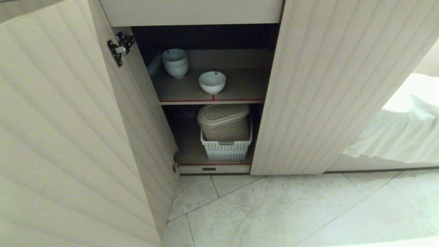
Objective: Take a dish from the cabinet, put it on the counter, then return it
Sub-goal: Take the bowl from the cabinet
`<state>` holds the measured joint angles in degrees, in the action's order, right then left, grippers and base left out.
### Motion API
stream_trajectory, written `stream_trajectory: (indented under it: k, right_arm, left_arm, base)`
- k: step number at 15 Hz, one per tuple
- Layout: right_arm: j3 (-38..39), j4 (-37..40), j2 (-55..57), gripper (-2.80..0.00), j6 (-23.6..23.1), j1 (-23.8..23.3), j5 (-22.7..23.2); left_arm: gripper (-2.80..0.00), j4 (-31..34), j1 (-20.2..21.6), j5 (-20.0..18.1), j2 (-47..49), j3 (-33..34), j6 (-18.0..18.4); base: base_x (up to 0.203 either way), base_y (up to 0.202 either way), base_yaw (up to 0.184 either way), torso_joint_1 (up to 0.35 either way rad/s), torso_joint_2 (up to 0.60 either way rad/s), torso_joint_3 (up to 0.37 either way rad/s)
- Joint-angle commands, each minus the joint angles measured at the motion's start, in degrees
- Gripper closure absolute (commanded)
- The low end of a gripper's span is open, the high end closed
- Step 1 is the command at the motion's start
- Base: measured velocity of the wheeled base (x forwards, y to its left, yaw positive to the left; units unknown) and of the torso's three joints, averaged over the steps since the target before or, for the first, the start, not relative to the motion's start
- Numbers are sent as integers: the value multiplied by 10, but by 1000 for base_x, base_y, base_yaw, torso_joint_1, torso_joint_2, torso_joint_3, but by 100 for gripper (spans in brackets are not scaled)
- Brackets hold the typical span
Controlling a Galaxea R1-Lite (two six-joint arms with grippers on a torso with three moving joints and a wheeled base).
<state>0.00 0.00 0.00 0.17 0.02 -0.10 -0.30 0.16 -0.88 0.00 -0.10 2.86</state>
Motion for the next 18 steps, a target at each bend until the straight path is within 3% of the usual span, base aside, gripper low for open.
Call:
stream_trajectory:
  k: [1, 18]
  right_arm:
    - [0, 0, 0, 0, 0, 0, 0]
    - [0, -1, 0, 0, 0, 0, 0]
  left_arm:
    - [0, 0, 0, 0, 0, 0, 0]
    - [0, 0, 0, 0, 0, 0, 0]
  base:
    - [0, 0, 0, 0, 0, 0]
    - [0, 0, 0, 0, 0, 0]
